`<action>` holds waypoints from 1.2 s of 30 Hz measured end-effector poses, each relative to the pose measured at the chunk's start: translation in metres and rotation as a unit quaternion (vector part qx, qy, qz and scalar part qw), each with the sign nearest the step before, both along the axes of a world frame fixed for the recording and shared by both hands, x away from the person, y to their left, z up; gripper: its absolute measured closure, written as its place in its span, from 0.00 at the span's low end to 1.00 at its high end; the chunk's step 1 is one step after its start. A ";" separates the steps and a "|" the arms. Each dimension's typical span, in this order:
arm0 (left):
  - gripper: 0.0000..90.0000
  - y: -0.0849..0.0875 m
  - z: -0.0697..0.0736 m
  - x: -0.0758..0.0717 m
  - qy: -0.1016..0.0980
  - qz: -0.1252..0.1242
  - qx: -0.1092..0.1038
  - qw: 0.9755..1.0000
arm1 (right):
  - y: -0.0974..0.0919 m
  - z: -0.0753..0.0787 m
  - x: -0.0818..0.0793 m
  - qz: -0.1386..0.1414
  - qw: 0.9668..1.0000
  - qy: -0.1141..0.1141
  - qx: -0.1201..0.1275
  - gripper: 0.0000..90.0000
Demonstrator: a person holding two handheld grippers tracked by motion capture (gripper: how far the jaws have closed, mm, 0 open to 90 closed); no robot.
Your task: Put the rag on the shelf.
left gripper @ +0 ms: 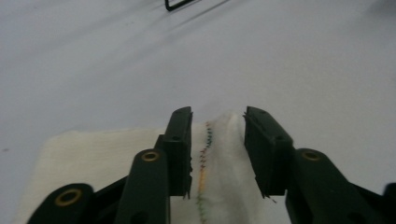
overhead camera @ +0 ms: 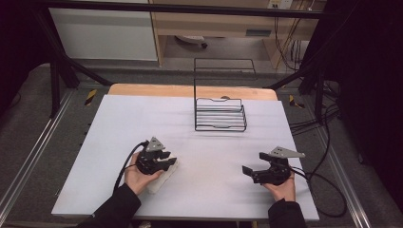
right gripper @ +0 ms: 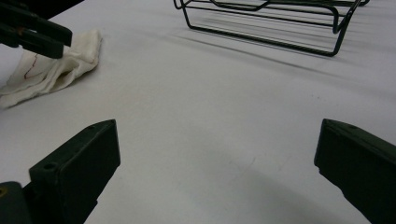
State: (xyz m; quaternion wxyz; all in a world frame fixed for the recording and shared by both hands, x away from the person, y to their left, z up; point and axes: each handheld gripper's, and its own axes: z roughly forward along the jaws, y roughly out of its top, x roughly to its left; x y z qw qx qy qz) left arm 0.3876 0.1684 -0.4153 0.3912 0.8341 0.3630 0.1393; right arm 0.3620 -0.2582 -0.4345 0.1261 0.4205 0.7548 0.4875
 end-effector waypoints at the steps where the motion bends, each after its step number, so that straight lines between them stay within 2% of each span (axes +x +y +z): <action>1: 0.60 0.007 0.004 -0.001 -0.005 0.006 -0.004 1.000 | 0.000 0.000 0.000 -0.001 1.000 -0.001 0.000 0.01; 3: 0.55 0.022 0.012 -0.002 -0.013 0.014 -0.010 1.000 | 0.000 0.000 0.000 -0.001 1.000 0.000 0.001 0.01; 8: 0.42 0.063 0.017 -0.005 -0.014 0.048 0.009 0.999 | 0.003 0.000 0.000 -0.002 1.000 0.003 0.001 0.01; 12: 0.41 0.094 0.008 -0.007 0.003 0.078 0.011 0.997 | 0.007 0.001 0.001 0.002 1.000 0.005 -0.003 0.01; 16: 0.48 0.114 -0.006 -0.012 0.027 0.101 0.010 0.994 | 0.018 0.003 0.003 0.012 1.000 0.007 -0.008 0.02; 20: 0.58 0.124 -0.015 -0.015 0.045 0.116 0.005 0.992 | 0.036 0.006 0.008 0.028 0.999 0.013 -0.011 0.02; 23: 0.65 0.126 -0.019 -0.015 0.054 0.121 -0.006 0.991 | 0.054 0.009 0.013 0.043 0.999 0.015 -0.012 0.03; 27: 0.71 0.125 -0.023 -0.015 0.057 0.121 -0.011 0.991 | 0.078 0.014 0.019 0.060 0.998 0.015 -0.013 0.05; 28: 0.74 0.125 -0.023 -0.016 0.057 0.121 -0.013 0.991 | 0.091 0.016 0.023 0.069 0.997 0.015 -0.011 0.06; 29: 0.74 0.124 -0.024 -0.016 0.059 0.120 -0.014 0.991 | 0.091 0.016 0.023 0.069 0.997 0.015 -0.011 0.06; 33: 0.77 0.123 -0.025 -0.019 0.070 0.116 -0.018 0.991 | 0.120 0.018 0.030 0.086 0.996 0.015 -0.006 0.09; 36: 0.79 0.120 -0.026 -0.021 0.075 0.111 -0.013 0.991 | 0.142 0.018 0.037 0.096 0.995 0.018 -0.016 0.12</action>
